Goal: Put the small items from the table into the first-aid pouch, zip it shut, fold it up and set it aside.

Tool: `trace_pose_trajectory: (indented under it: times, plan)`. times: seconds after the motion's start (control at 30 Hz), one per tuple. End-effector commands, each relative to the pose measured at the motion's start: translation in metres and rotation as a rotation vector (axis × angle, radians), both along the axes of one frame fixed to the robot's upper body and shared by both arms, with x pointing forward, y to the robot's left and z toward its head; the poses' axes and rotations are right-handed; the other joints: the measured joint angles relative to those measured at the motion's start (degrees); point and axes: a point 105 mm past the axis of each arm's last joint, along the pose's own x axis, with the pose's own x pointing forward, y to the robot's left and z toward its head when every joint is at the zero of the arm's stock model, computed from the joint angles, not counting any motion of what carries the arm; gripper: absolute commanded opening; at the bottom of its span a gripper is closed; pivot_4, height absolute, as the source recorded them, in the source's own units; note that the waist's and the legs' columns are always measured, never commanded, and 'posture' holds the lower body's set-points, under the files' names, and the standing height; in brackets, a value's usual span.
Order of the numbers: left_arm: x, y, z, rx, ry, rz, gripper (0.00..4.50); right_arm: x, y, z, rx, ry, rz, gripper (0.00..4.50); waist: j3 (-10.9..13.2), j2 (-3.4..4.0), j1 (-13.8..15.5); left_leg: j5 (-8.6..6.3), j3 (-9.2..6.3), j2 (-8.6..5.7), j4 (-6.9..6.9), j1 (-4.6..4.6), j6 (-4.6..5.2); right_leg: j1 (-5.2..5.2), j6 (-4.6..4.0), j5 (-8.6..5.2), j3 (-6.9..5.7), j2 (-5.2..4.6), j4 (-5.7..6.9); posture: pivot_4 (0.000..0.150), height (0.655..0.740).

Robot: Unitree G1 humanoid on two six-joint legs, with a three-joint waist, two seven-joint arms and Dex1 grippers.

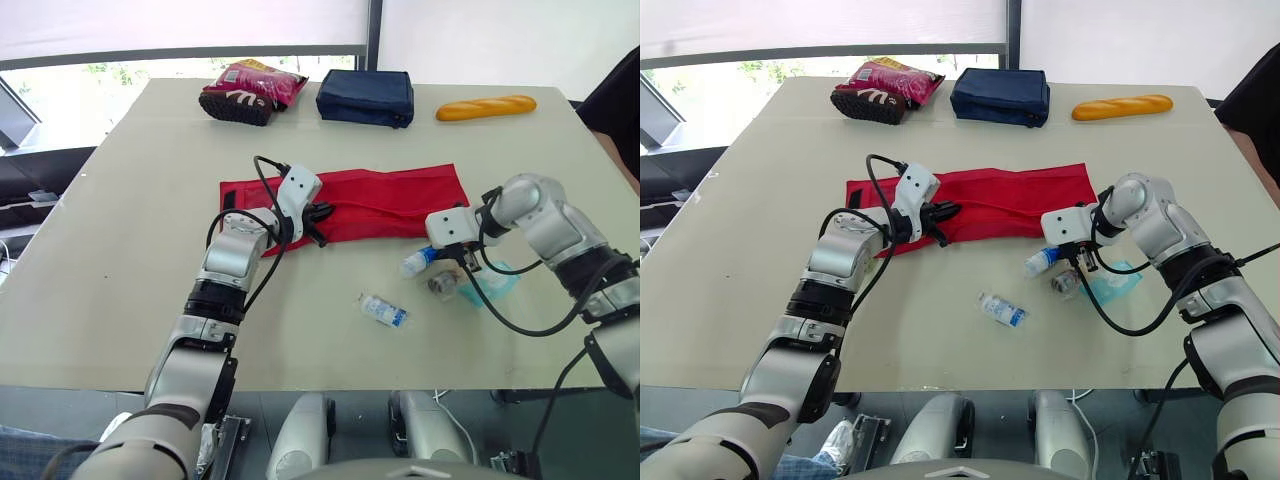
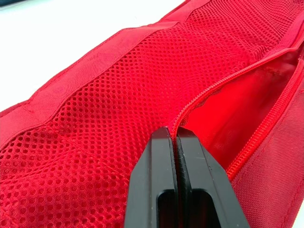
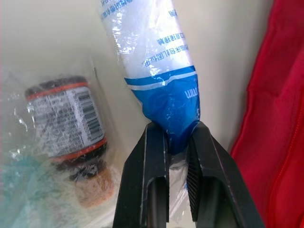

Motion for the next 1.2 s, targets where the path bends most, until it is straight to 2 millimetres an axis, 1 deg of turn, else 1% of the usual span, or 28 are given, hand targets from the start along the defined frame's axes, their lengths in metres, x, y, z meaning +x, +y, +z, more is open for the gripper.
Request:
trace_pose_trajectory:
  times: [0.03,0.13,0.2,0.27,0.33,0.43,0.5,0.6,0.67,0.73,0.8,0.87,1.0,1.2]
  plan:
    - [-0.003,-0.012,0.020,-0.059,-0.047,-0.037,0.00,-0.008,0.002,0.023,0.151,0.021,-0.093,0.03,0.0,0.00,0.1,0.00,-0.01,0.00,0.00,-0.02,0.00,0.00,0.00,0.00,0.00,0.00,-0.01,0.150,0.7105]
    - [-0.004,-0.017,0.020,-0.091,-0.030,-0.047,0.00,-0.015,0.003,0.030,0.221,0.039,-0.173,0.03,0.0,0.01,0.0,0.00,-0.07,-0.02,0.00,-0.02,0.01,0.00,0.00,0.00,0.00,-0.03,0.00,0.150,0.7105]
    - [-0.006,-0.022,0.021,-0.115,-0.018,-0.060,0.00,-0.015,0.004,0.035,0.257,0.006,-0.228,0.03,0.0,0.01,0.0,-0.01,-0.10,-0.01,0.00,-0.02,0.01,-0.01,0.00,0.00,0.00,-0.03,0.00,0.150,0.7105]
    - [-0.008,-0.028,0.022,-0.147,-0.002,-0.074,0.00,-0.009,0.007,0.043,0.302,-0.087,-0.262,0.03,0.0,0.01,0.0,0.00,-0.10,-0.01,0.00,-0.01,0.01,0.00,0.00,0.00,0.00,-0.03,0.01,0.150,0.7105]
    - [-0.011,-0.035,0.023,-0.165,0.008,-0.092,0.00,-0.001,0.009,0.050,0.338,-0.187,-0.333,0.03,0.0,0.01,0.0,0.00,-0.09,-0.01,0.01,0.00,0.00,0.00,0.00,0.00,0.00,-0.03,0.02,0.150,0.7105]
    - [-0.013,-0.042,0.025,-0.176,0.014,-0.113,0.00,0.005,0.012,0.056,0.394,-0.292,-0.410,0.03,0.0,0.01,-0.1,0.02,-0.07,-0.01,0.00,0.00,-0.03,-0.01,0.00,0.00,0.02,-0.01,0.04,0.150,0.7105]
    - [-0.013,-0.044,0.025,-0.175,0.017,-0.116,0.00,0.006,0.013,0.050,0.392,-0.326,-0.477,0.03,0.0,0.01,0.0,0.02,-0.07,-0.01,0.00,0.00,-0.04,-0.02,0.00,0.00,0.01,0.00,0.04,0.150,0.7105]
    - [-0.014,-0.046,0.024,-0.171,0.024,-0.127,0.00,-0.002,0.018,0.040,0.426,-0.297,-0.538,0.03,0.0,0.01,0.0,0.02,-0.06,-0.02,0.00,-0.02,-0.04,-0.02,0.00,0.00,0.01,0.00,0.04,0.150,0.7105]
    - [-0.014,-0.047,0.023,-0.169,0.030,-0.140,0.00,-0.001,0.012,0.033,0.314,-0.364,-0.589,0.03,0.0,0.02,0.0,0.02,-0.06,-0.03,0.00,-0.02,-0.04,-0.02,0.00,0.00,0.02,-0.02,0.03,0.150,0.7105]
    - [-0.015,-0.048,0.023,-0.170,0.033,-0.146,0.00,-0.001,0.010,0.033,0.263,-0.418,-0.610,0.03,0.0,0.02,0.0,0.02,-0.04,-0.05,0.01,-0.01,-0.03,-0.02,0.00,0.00,0.04,-0.02,0.03,0.150,0.7105]
    - [-0.015,-0.049,0.023,-0.173,0.037,-0.151,0.00,-0.001,0.019,0.036,0.288,-0.426,-0.627,0.03,0.0,0.02,-0.1,0.02,-0.02,-0.05,0.01,-0.01,-0.04,-0.02,0.01,0.00,0.03,-0.02,0.03,0.150,0.7105]
    - [-0.017,-0.052,0.022,-0.172,0.039,-0.167,0.00,-0.002,0.030,0.034,0.309,-0.412,-0.670,0.03,0.0,0.02,-0.3,0.02,0.00,-0.04,0.01,0.00,-0.04,-0.03,0.01,0.00,0.03,0.01,0.04,0.150,0.7105]
    - [-0.019,-0.056,0.022,-0.175,0.039,-0.177,0.00,-0.006,0.039,0.022,0.270,-0.419,-0.684,0.03,0.0,0.03,-0.2,0.03,-0.02,0.00,0.00,-0.01,-0.05,-0.04,-0.01,-0.01,-0.02,0.09,0.05,0.150,0.7105]
    - [-0.024,-0.063,0.020,-0.178,0.044,-0.207,0.00,0.000,0.054,0.017,0.197,-0.497,-0.684,0.03,0.0,0.03,-0.1,0.03,-0.03,-0.05,0.01,-0.01,-0.06,-0.03,0.00,0.00,-0.01,0.01,0.03,0.150,0.7105]
